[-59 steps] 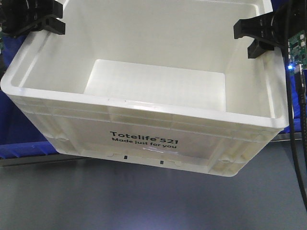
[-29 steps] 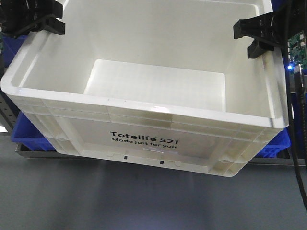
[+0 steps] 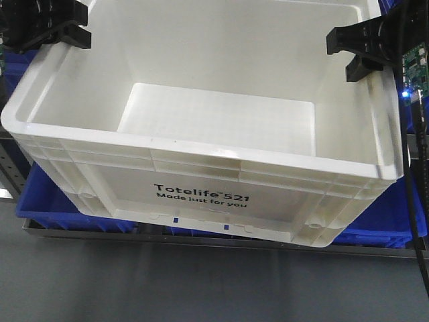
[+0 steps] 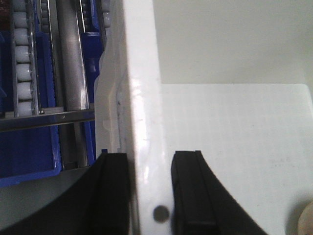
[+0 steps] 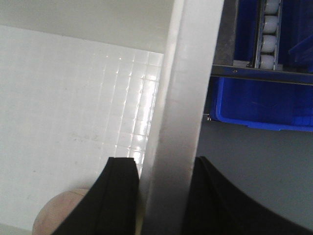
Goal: Place moving items into box and shelve
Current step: 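Hold the crate raised with both grippers as the base turns to the shelf, then hold the crate above the shelf's roller lane with both grippers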
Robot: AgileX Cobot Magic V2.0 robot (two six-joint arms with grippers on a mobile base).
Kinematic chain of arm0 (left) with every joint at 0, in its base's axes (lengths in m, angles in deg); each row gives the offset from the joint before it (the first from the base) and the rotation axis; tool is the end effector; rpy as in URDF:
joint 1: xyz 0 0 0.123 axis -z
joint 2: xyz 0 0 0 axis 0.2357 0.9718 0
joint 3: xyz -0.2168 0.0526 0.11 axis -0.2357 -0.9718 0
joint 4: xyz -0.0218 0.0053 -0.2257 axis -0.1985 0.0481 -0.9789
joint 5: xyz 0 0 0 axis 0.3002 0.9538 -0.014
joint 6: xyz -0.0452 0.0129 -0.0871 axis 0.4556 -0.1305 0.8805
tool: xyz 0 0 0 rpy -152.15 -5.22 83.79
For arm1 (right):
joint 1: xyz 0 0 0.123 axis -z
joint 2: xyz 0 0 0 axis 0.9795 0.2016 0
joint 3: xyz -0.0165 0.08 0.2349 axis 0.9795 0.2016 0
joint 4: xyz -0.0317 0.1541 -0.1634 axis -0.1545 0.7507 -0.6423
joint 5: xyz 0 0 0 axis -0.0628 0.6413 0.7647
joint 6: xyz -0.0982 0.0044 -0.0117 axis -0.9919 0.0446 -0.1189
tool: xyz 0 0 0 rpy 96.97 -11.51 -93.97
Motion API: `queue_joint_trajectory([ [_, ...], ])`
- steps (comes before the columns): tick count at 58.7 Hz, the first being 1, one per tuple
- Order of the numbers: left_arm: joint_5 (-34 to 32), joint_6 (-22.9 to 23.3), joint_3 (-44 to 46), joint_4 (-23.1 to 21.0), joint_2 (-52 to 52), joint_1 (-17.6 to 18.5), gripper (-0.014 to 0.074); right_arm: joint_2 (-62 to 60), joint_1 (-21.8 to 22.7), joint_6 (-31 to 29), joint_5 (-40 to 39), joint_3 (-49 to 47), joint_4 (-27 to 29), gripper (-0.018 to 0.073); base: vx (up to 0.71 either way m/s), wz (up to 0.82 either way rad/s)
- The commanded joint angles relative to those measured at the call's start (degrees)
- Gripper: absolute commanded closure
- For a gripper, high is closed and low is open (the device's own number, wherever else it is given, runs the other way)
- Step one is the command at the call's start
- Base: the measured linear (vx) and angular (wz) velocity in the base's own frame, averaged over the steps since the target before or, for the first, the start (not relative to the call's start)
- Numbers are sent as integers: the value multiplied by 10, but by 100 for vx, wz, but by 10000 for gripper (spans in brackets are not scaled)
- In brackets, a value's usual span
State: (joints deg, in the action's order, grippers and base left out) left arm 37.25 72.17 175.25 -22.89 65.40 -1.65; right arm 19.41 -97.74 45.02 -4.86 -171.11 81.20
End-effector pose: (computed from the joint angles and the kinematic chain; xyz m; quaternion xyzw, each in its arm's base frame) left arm 0.2836 -0.0868 0.3606 0.0958 0.9094 -0.1820 0.3615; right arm 0.2564 0.0817 0.3571 -0.0232 0.9606 0.0447 0.2732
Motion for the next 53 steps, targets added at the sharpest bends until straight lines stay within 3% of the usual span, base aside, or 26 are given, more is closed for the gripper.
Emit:
queue_joint_trajectory([
  [1,-64,-1,28,-79,-31,12,594,-24,-6,-12,-71,-27,29,564,20,-5],
  [53,-64,-1,28,-79,-31,12,594,-24,-6,-12,-72,-27,29,564,19,-4],
])
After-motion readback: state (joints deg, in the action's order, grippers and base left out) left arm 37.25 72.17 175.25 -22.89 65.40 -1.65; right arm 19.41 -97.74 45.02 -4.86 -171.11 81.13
